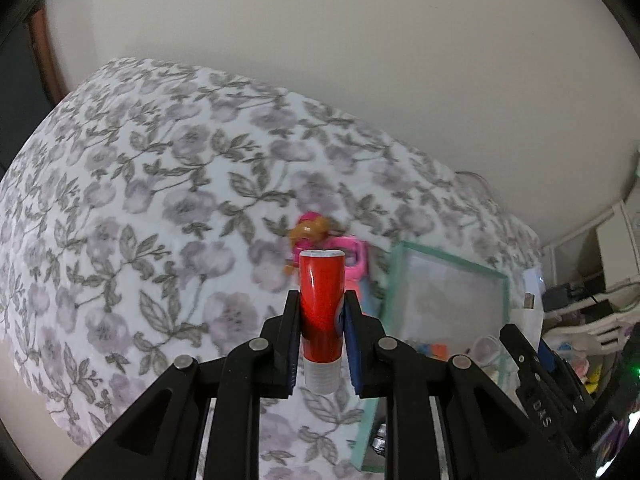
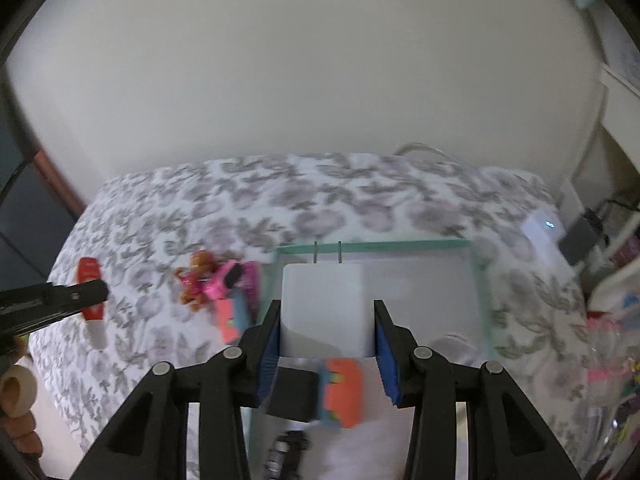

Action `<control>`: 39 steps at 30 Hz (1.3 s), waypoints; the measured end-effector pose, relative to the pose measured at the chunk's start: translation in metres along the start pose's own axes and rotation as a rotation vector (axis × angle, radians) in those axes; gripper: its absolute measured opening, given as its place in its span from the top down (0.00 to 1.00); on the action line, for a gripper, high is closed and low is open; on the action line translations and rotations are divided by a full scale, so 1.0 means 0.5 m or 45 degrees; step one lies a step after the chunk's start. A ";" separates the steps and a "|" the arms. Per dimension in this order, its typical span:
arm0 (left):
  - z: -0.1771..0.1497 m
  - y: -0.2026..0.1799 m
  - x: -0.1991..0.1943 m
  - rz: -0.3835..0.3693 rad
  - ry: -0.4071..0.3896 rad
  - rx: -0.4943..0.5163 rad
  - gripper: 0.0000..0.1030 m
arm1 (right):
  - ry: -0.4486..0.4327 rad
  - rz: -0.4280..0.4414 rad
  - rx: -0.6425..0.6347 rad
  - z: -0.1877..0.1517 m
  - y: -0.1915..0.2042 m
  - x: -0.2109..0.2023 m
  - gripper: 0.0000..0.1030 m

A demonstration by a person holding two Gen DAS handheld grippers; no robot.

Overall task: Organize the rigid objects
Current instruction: 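Carry charger cube and red bottle into the tray and open both tools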

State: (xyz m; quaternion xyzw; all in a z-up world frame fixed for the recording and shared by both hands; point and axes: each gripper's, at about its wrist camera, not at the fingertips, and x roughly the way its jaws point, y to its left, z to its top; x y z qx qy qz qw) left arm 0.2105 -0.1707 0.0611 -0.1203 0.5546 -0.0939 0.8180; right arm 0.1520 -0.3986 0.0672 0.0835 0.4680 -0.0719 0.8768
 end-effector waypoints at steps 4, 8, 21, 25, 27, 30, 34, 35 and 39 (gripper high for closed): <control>-0.008 -0.031 0.007 -0.039 0.027 0.027 0.80 | 0.000 -0.093 0.039 0.001 -0.054 -0.015 0.57; -0.017 -0.064 0.018 -0.060 0.026 0.061 0.80 | -0.024 -0.116 0.101 -0.002 -0.102 -0.034 0.57; -0.068 -0.173 0.166 -0.122 0.049 0.157 0.80 | 0.132 -0.052 0.119 -0.044 -0.106 0.096 0.56; -0.086 -0.204 0.192 -0.124 0.007 0.233 0.80 | 0.177 -0.060 0.108 -0.059 -0.101 0.129 0.56; -0.091 -0.210 0.205 -0.121 -0.005 0.255 0.80 | 0.188 -0.054 0.114 -0.062 -0.102 0.136 0.56; -0.096 -0.212 0.224 -0.125 -0.004 0.266 0.80 | 0.197 -0.047 0.120 -0.065 -0.100 0.145 0.56; -0.104 -0.212 0.239 -0.104 -0.015 0.279 0.80 | 0.204 -0.050 0.115 -0.067 -0.094 0.153 0.56; -0.105 -0.212 0.242 -0.096 -0.011 0.281 0.80 | 0.209 -0.050 0.113 -0.067 -0.092 0.154 0.56; -0.103 -0.205 0.252 -0.101 0.005 0.269 0.80 | 0.221 -0.047 0.111 -0.069 -0.089 0.162 0.56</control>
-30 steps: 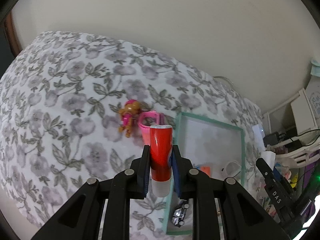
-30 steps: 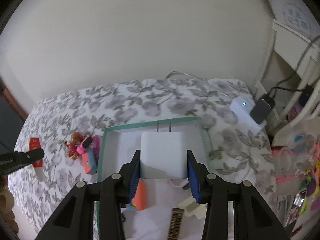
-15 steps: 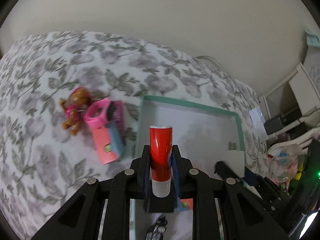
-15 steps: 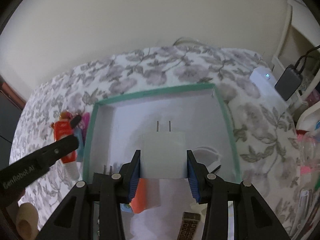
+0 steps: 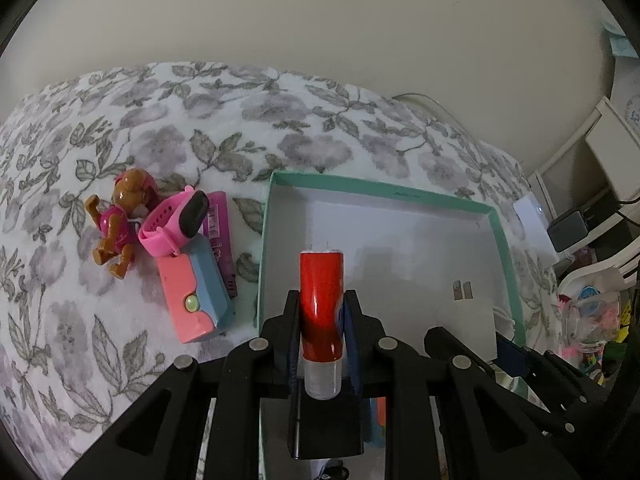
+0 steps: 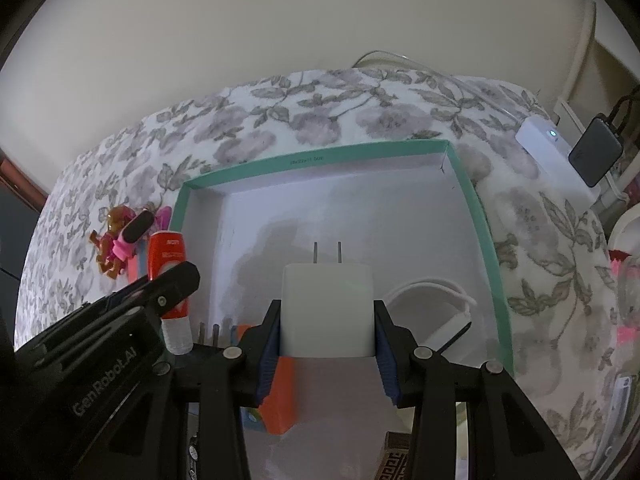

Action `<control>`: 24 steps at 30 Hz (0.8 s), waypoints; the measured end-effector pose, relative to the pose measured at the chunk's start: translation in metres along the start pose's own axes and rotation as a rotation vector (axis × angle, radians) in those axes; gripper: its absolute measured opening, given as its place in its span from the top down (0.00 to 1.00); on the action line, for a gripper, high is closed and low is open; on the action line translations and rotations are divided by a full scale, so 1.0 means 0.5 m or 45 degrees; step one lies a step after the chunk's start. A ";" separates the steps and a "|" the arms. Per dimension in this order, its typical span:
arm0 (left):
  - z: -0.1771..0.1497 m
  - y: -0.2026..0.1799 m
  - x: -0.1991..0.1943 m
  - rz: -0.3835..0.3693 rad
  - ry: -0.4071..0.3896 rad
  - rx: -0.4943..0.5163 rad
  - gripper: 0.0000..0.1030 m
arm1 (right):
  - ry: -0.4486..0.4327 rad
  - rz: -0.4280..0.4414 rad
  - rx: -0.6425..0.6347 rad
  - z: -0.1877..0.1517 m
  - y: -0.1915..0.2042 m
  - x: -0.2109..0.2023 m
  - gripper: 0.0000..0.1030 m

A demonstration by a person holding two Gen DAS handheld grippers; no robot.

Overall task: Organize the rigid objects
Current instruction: 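Carry charger cube and red bottle into the tray and open both tools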

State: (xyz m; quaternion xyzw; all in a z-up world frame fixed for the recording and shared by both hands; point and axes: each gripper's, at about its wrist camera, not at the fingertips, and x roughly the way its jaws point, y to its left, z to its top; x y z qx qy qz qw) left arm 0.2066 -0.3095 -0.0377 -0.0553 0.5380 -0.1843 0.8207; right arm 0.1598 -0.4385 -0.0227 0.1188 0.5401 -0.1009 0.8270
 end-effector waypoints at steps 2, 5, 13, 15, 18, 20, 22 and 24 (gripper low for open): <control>-0.001 0.004 0.002 -0.011 0.010 -0.015 0.80 | 0.006 0.002 -0.003 0.000 0.002 0.002 0.56; -0.001 0.005 0.004 -0.015 0.019 -0.021 0.80 | 0.007 -0.006 -0.014 0.001 0.005 0.001 0.56; 0.000 0.004 0.009 0.011 0.044 -0.007 0.80 | 0.027 -0.023 -0.028 0.002 0.006 0.005 0.56; 0.000 0.004 0.010 0.018 0.057 0.001 0.80 | 0.031 -0.021 -0.030 0.003 0.005 0.007 0.56; 0.000 0.008 0.015 0.013 0.088 -0.003 0.80 | 0.036 -0.028 -0.041 0.002 0.007 0.009 0.56; 0.000 0.013 0.018 0.008 0.104 -0.013 0.80 | 0.040 -0.034 -0.049 0.002 0.010 0.010 0.54; -0.002 0.017 0.021 0.014 0.115 -0.014 0.80 | 0.042 -0.042 -0.062 0.002 0.014 0.010 0.54; -0.001 0.017 0.019 0.013 0.117 -0.014 0.80 | 0.043 -0.045 -0.062 0.003 0.014 0.009 0.54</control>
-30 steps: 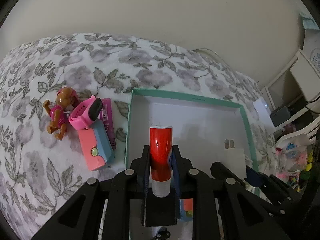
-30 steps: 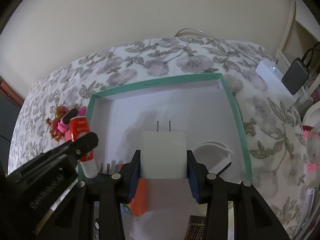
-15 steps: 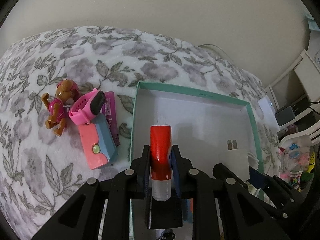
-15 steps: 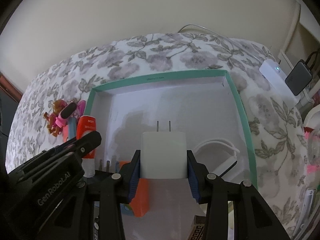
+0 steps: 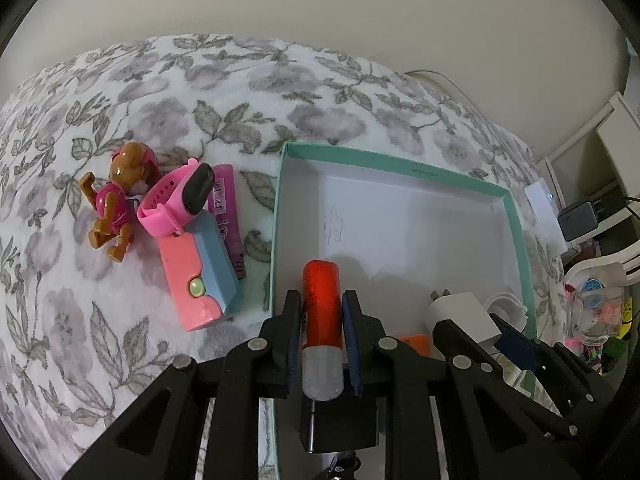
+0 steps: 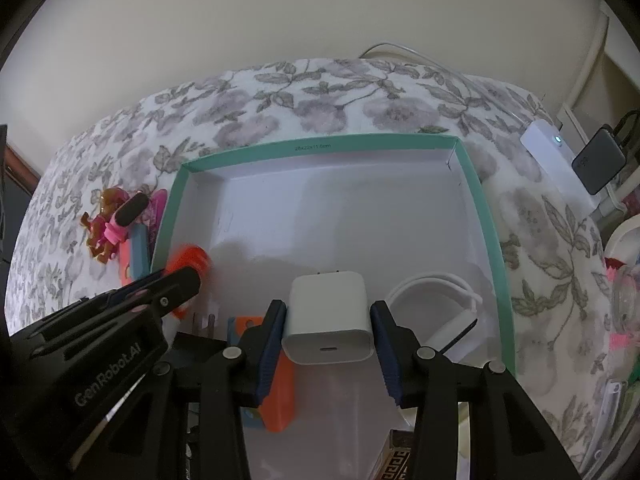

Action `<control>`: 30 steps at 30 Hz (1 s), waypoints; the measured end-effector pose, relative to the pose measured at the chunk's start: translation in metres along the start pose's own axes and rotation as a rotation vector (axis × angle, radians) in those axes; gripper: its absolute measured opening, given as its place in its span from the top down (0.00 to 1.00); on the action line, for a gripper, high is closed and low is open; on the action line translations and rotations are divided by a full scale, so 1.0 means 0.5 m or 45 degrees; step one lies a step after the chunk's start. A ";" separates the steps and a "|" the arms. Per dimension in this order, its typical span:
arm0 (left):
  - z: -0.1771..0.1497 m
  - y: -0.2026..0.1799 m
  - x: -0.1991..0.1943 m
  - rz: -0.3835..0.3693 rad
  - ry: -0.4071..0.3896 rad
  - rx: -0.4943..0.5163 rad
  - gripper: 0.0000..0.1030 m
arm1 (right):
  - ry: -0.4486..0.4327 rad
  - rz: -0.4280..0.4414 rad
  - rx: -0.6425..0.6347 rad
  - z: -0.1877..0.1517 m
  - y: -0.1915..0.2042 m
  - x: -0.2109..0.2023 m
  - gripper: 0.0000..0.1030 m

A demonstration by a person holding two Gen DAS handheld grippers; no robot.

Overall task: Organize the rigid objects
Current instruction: 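Carry charger cube and red bottle into the tray and open both tools, then move both open tools toward the dog figurine and orange-blue toy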

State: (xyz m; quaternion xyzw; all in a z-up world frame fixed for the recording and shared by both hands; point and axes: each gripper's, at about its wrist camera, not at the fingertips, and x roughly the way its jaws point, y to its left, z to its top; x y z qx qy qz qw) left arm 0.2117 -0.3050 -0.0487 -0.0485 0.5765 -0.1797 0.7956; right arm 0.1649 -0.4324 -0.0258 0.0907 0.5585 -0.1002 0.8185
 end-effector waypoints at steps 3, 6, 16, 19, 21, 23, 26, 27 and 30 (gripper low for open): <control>0.004 -0.002 -0.010 -0.006 -0.001 0.009 0.79 | 0.001 0.006 0.001 0.001 -0.002 -0.002 0.54; 0.010 -0.004 -0.025 0.011 -0.013 0.030 0.72 | -0.015 0.006 -0.003 0.004 -0.004 -0.009 0.50; 0.040 0.012 -0.100 0.124 -0.069 0.051 0.45 | -0.149 0.008 0.007 0.025 0.003 -0.088 0.46; 0.048 0.025 -0.117 0.194 -0.064 0.043 0.42 | -0.204 -0.003 0.008 0.032 0.006 -0.122 0.42; 0.050 0.034 -0.126 0.227 -0.054 0.034 0.42 | -0.230 -0.008 0.005 0.035 0.009 -0.137 0.41; 0.052 0.041 -0.136 0.259 -0.050 0.033 0.35 | -0.255 -0.019 0.006 0.037 0.011 -0.151 0.32; 0.056 0.050 -0.149 0.273 -0.072 0.024 0.19 | -0.287 -0.015 0.016 0.039 0.012 -0.164 0.28; 0.056 0.052 -0.154 0.266 -0.080 0.019 0.19 | -0.297 -0.011 0.022 0.040 0.010 -0.167 0.26; 0.060 0.060 -0.164 0.246 -0.099 0.010 0.19 | -0.312 -0.016 0.041 0.040 0.006 -0.170 0.21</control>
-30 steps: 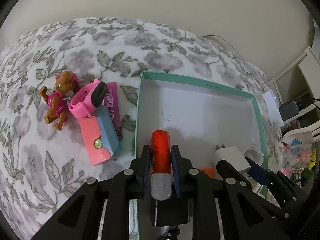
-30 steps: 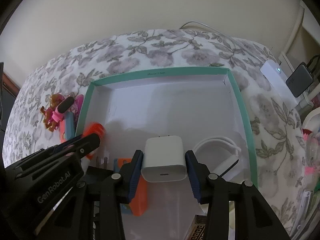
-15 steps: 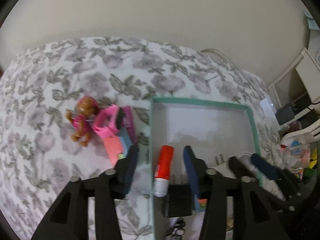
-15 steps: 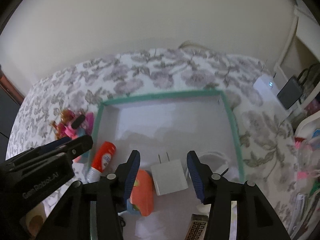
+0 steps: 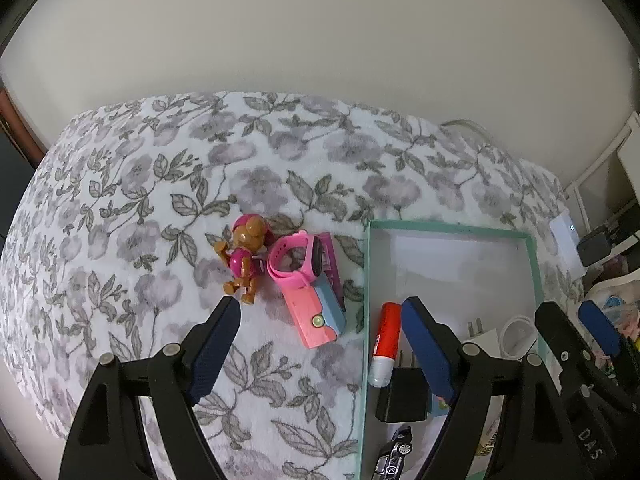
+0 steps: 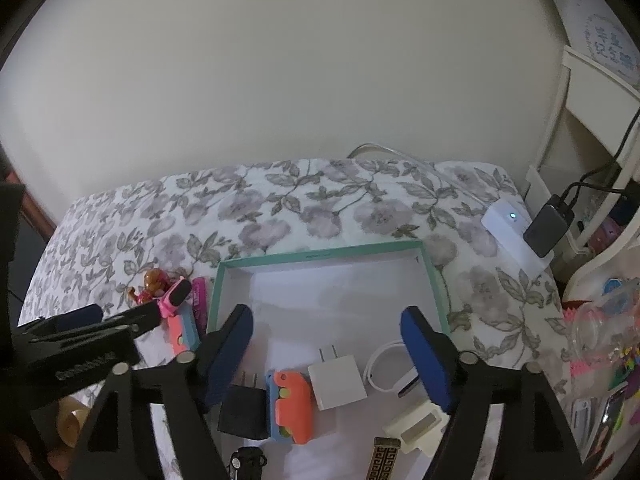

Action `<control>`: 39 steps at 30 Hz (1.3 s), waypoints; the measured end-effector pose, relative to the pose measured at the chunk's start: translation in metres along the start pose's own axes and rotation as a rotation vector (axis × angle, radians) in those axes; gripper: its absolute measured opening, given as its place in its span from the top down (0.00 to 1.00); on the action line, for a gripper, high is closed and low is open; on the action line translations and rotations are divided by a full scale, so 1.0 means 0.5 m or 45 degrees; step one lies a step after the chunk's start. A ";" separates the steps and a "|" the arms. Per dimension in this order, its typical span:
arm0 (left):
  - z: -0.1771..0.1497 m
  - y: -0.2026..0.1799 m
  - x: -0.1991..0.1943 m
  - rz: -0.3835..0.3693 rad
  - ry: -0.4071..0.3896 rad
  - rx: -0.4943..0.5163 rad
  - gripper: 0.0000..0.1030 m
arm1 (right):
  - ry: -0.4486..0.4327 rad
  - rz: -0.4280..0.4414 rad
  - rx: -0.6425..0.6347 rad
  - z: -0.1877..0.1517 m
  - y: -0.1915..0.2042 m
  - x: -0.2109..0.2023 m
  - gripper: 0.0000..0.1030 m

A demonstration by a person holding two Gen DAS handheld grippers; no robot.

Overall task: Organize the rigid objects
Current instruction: 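Move both open tools toward the dog figurine and orange-blue toy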

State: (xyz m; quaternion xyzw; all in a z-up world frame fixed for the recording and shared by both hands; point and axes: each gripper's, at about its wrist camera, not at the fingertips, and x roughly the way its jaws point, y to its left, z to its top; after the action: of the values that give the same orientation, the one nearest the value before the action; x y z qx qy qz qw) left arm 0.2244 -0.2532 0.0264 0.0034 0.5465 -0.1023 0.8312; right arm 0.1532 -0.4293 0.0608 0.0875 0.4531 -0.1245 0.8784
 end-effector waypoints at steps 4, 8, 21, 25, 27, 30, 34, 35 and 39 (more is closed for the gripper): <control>0.005 0.010 -0.007 0.028 -0.023 -0.016 0.19 | -0.005 -0.012 0.009 -0.003 -0.002 0.002 0.11; 0.009 0.030 -0.006 0.020 -0.023 -0.058 0.18 | -0.002 -0.023 0.018 -0.005 -0.001 0.008 0.03; 0.012 0.143 0.011 0.082 0.018 -0.225 0.04 | 0.020 -0.003 -0.060 -0.012 0.066 0.032 0.00; 0.011 0.201 0.021 0.138 0.053 -0.288 0.04 | 0.038 0.043 -0.106 -0.020 0.113 0.047 0.00; 0.009 0.228 0.024 0.154 0.063 -0.328 0.04 | 0.049 0.068 -0.130 -0.027 0.135 0.056 0.00; 0.007 0.266 0.030 0.171 0.082 -0.375 0.04 | 0.080 0.106 -0.150 -0.035 0.165 0.073 0.00; 0.003 0.305 0.042 0.154 0.120 -0.423 0.04 | 0.093 0.151 -0.187 -0.045 0.208 0.091 0.01; 0.001 0.311 0.044 0.153 0.125 -0.432 0.04 | 0.095 0.159 -0.195 -0.047 0.218 0.095 0.03; 0.000 0.323 0.061 0.142 0.149 -0.437 0.04 | 0.120 0.180 -0.247 -0.052 0.261 0.120 0.11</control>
State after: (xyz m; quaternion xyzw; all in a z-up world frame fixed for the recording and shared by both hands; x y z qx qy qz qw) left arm 0.2639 -0.1003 -0.0184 -0.1023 0.6021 0.0392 0.7909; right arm 0.2053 -0.3062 0.0020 0.0395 0.4964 -0.0135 0.8671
